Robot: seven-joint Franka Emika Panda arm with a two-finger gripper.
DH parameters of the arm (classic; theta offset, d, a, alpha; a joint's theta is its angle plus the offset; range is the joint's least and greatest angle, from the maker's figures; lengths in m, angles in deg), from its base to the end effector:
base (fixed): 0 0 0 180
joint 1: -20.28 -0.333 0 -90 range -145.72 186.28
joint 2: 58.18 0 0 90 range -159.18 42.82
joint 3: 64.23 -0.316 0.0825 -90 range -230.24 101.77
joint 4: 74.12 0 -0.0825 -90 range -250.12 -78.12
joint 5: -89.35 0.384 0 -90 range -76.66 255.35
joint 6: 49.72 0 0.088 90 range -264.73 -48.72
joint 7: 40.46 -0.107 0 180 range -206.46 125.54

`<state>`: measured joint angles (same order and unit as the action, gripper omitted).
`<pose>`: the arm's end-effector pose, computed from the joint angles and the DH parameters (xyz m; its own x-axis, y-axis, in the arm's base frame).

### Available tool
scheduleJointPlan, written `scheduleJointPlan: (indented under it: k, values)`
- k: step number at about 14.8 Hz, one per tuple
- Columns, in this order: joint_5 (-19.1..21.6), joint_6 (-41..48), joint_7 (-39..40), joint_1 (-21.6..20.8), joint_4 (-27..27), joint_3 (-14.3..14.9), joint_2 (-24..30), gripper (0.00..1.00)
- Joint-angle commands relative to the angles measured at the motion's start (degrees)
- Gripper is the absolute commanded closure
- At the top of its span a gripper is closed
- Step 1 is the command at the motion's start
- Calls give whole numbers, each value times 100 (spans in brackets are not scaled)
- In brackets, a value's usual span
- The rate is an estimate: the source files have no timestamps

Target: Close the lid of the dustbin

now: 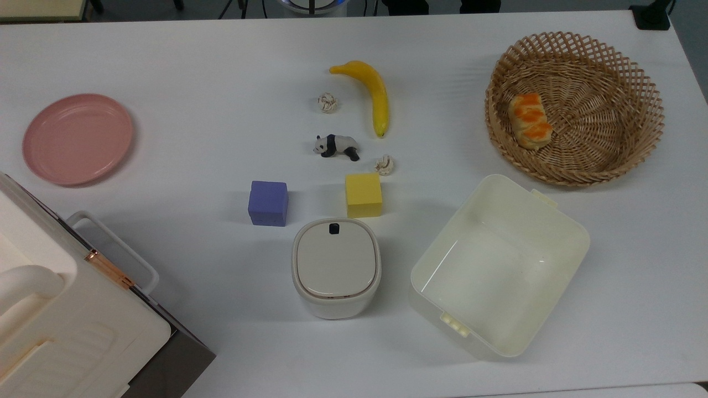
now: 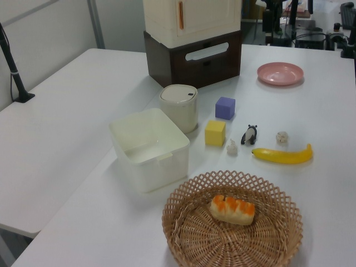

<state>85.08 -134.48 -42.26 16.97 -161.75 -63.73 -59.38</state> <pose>0.5513 0.0186 0.6249 0.9976 0.0108 -0.0683 0.0160 -0.9969 0.0768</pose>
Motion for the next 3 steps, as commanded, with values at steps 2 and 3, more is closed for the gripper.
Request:
scheduleJointPlan:
  k: [2,3]
  values:
    - [-13,-15,100,-21,-70,20,112,0]
    - [-4,-24,92,-21,-70,20,112,0]
